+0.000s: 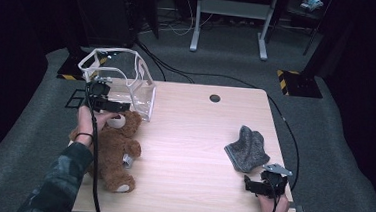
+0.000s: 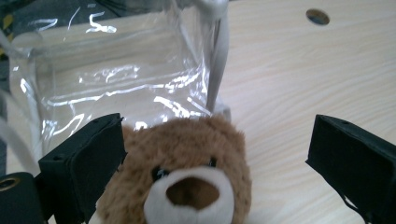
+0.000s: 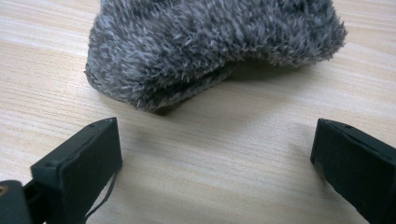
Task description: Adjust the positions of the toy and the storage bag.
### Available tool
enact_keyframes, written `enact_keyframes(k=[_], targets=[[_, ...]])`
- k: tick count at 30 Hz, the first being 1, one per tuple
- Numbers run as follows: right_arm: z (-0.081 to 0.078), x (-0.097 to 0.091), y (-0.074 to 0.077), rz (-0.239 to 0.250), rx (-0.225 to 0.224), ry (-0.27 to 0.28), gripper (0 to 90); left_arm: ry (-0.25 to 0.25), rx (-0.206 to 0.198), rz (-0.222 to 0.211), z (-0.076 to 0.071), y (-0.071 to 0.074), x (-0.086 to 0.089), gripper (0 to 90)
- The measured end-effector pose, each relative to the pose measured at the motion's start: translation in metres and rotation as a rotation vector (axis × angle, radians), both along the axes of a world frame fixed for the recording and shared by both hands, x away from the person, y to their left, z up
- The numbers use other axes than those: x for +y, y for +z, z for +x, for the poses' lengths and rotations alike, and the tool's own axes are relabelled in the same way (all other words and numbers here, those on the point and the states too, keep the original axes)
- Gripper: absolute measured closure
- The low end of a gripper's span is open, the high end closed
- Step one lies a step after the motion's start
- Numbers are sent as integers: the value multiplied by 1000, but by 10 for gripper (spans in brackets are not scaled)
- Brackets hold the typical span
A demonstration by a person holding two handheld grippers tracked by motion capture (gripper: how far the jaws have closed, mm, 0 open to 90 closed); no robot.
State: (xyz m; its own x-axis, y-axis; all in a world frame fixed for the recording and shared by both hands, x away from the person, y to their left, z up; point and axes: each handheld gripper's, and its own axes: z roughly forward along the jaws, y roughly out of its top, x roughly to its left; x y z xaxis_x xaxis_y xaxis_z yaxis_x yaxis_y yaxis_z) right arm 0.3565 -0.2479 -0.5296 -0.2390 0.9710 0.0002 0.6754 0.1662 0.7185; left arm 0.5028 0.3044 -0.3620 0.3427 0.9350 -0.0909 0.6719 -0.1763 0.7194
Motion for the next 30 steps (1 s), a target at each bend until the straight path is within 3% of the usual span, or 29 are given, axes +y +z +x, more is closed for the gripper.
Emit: enact_keyframes(k=[10, 13, 20, 23, 25, 28, 30], targets=[[0, 0, 0, 1, -1, 1, 14, -12, -50, 28, 25, 14, -19, 68], [0, 0, 0, 2, -1, 1, 14, 4, -71, 41, 31, 17, -23, 144], [0, 0, 0, 0, -2, 2, 15, 43, -70, 64, 47, 17, -27, 257], [0, 0, 0, 0, -2, 3, 15, 51, -47, 83, 54, 11, -30, 348], [0, 0, 0, 2, -2, 2, 16, 57, -41, 79, 58, 6, -31, 478], [0, 0, 0, -2, -4, 6, 16, 57, -56, 70, 61, 3, -33, 660], [0, 0, 0, 1, -2, 2, 16, 49, -64, 67, 63, 2, -34, 735]])
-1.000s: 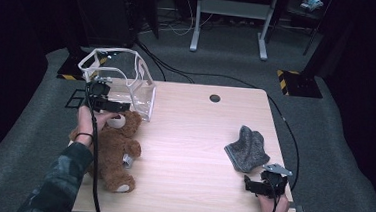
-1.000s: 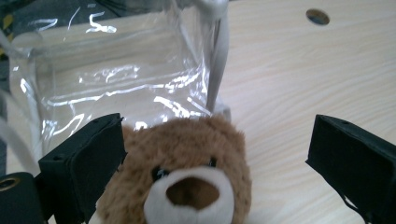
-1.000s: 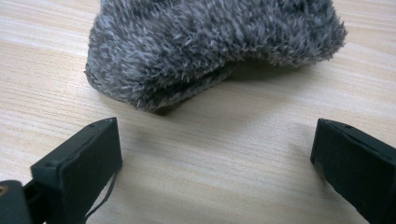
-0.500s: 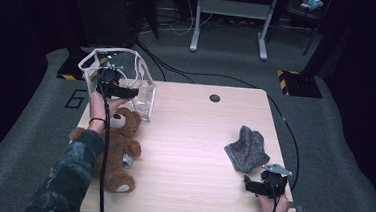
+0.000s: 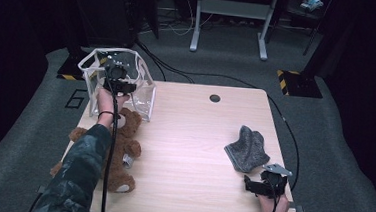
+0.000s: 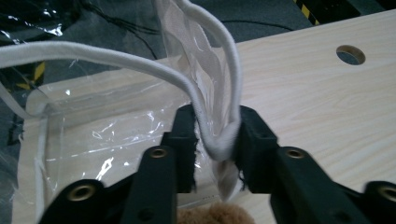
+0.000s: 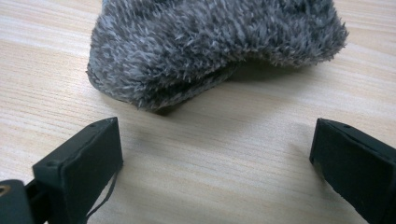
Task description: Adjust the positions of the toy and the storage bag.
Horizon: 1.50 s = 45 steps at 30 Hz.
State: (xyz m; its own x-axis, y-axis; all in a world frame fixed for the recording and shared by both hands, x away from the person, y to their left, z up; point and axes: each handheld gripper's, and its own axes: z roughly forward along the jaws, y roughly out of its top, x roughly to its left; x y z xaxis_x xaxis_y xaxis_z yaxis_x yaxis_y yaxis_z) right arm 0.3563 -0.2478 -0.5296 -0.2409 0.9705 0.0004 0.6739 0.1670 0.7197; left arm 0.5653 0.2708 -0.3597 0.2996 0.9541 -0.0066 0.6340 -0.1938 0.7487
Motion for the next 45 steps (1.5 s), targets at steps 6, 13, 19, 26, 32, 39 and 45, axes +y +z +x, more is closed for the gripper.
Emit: enact_keyframes(k=[6, 13, 19, 26, 32, 39, 45], targets=[[0, 0, 0, -4, -4, 5, 16, -27, -23, -35, 4, -4, -1, 787], [0, 0, 0, -2, -4, 3, 17, -80, -24, -27, 11, -3, -9, 795], [0, 0, 0, -1, -3, 0, 18, -141, -31, -19, 15, -4, -29, 797], [0, 0, 0, -1, -4, -1, 20, -207, -39, -11, 15, -4, -53, 798], [0, 0, 0, -1, -5, 1, 20, -246, -35, -25, 13, -5, -68, 798], [0, 0, 0, -1, -4, -1, 20, -291, -35, -37, 9, -5, -87, 796], [0, 0, 0, -1, -4, 0, 20, -341, -29, -34, 4, -4, -108, 794]])
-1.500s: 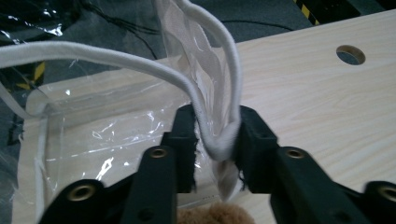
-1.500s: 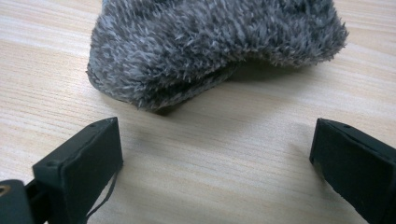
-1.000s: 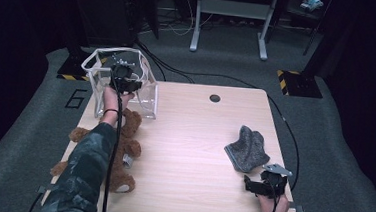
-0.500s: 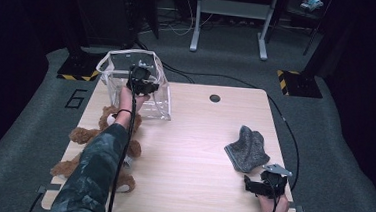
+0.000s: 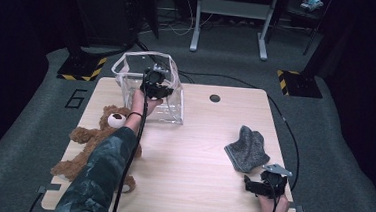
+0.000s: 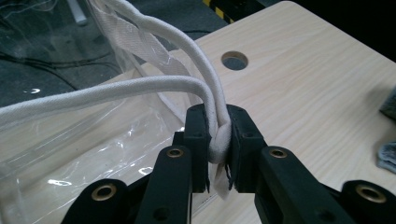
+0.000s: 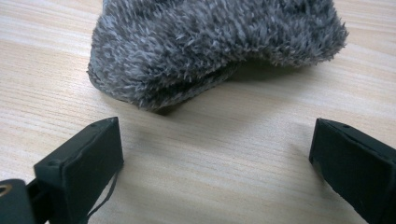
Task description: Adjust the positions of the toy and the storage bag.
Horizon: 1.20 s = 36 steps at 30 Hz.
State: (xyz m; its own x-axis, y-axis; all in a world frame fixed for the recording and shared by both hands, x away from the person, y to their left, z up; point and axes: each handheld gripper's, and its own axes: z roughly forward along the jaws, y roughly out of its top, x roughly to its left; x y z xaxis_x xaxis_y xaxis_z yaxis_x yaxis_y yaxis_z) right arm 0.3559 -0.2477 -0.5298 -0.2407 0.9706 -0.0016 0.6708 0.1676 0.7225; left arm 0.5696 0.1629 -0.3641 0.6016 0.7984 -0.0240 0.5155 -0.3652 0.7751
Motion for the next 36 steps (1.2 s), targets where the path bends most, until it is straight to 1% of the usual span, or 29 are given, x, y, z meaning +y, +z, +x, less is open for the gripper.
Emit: enact_keyframes(k=[4, 5, 6, 8, 9, 10, 11, 13, 15, 16, 18, 19, 20, 22, 24, 25, 26, 29, 31, 32, 33, 36], targets=[[0, 0, 0, 0, 0, -1, 20, -24, 3, 1, -4, 0, -12, 792], [0, 0, 0, 0, 1, -1, 20, -33, 6, -5, -5, 0, -14, 790], [0, 0, 0, 0, 1, -2, 20, -30, 1, -3, -5, 0, -16, 785], [0, 0, 0, 0, 0, -2, 20, -34, 7, -2, -6, 0, -16, 754], [0, 0, 0, 1, 0, -2, 20, -25, 12, -3, -6, 1, -16, 718], [0, 0, 0, 1, 0, -2, 20, -25, 12, -3, -6, 1, -16, 663], [0, 0, 0, 1, -1, 0, 20, -17, 11, 1, -7, 4, -12, 606], [0, 0, 0, 1, 0, -2, 20, 2, 5, -12, -9, 8, -6, 484], [0, 0, 0, 1, 0, -2, 20, 19, -3, -7, -11, 15, 5, 401], [0, 0, 0, 1, 1, -2, 20, 31, -7, -28, -12, 17, 10, 364], [0, 0, 0, 1, 1, -3, 20, 62, -24, -30, -14, 25, 22, 342], [0, 0, 0, 1, 0, -2, 20, 75, -27, -50, -14, 28, 28, 334], [0, 0, 0, 1, 0, -3, 20, 93, -33, -46, -14, 31, 35, 324], [0, 0, 0, 0, 0, -3, 20, 130, -56, -46, -16, 35, 46, 320], [0, 0, 0, 1, 0, -3, 20, 170, -54, -42, -15, 38, 59, 307], [0, 0, 0, 0, -1, -1, 20, 196, -59, -52, -14, 38, 64, 302], [0, 0, 0, 0, 0, -3, 20, 220, -64, -35, -13, 39, 71, 300], [0, 0, 0, 1, 0, -2, 20, 293, -62, -17, -11, 37, 86, 300], [0, 0, 0, 1, 0, -4, 20, 328, -53, -19, -9, 32, 95, 307], [0, 0, 0, 1, 1, -3, 19, 347, -40, -13, -8, 30, 98, 313], [0, 0, 0, 0, 0, -2, 19, 358, -41, -13, -7, 27, 101, 318], [0, 0, 0, 1, 0, -2, 19, 386, -20, -10, -4, 19, 105, 337]])
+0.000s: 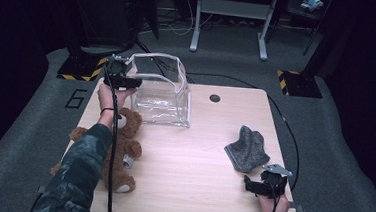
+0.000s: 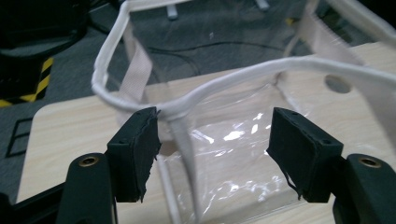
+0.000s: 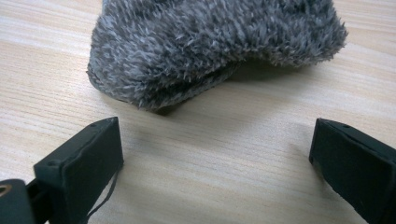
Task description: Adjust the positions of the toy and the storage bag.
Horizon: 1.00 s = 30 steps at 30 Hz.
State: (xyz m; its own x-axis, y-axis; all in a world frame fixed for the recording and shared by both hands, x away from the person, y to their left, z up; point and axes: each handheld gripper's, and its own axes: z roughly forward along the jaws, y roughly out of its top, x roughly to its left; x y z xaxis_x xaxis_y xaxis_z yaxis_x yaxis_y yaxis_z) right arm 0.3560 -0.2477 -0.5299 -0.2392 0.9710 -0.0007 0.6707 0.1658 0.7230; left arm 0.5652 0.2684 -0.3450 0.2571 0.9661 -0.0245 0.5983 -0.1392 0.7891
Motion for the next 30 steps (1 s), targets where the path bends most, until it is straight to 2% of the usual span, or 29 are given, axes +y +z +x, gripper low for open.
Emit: enact_keyframes(k=[5, 7, 9, 13, 15, 17, 25, 27, 30], targets=[[0, 0, 0, 0, 0, 0, 20, 24, 50, 5, 6, -10, 3, 437], [0, 0, 0, 0, 0, 0, 20, 30, 53, -7, 8, -14, 4, 497], [0, 0, 0, 0, 0, 0, 20, 16, 74, -23, 9, -17, 6, 586], [0, 0, 0, 0, 0, 0, 20, 18, 67, -13, 10, -26, 6, 759], [0, 0, 0, 0, 0, 0, 20, 23, 70, -27, 9, -30, 7, 821], [0, 0, 0, 0, 0, 0, 20, 18, 67, -41, 9, -31, 8, 838], [0, 0, 0, 0, 0, 0, 20, -22, 57, -39, 5, -29, -2, 852], [0, 0, 0, 0, 0, 0, 20, -41, 56, -53, 5, -29, -6, 853], [0, 0, 0, 0, 0, 0, 20, -68, 59, -47, 4, -28, -11, 853]])
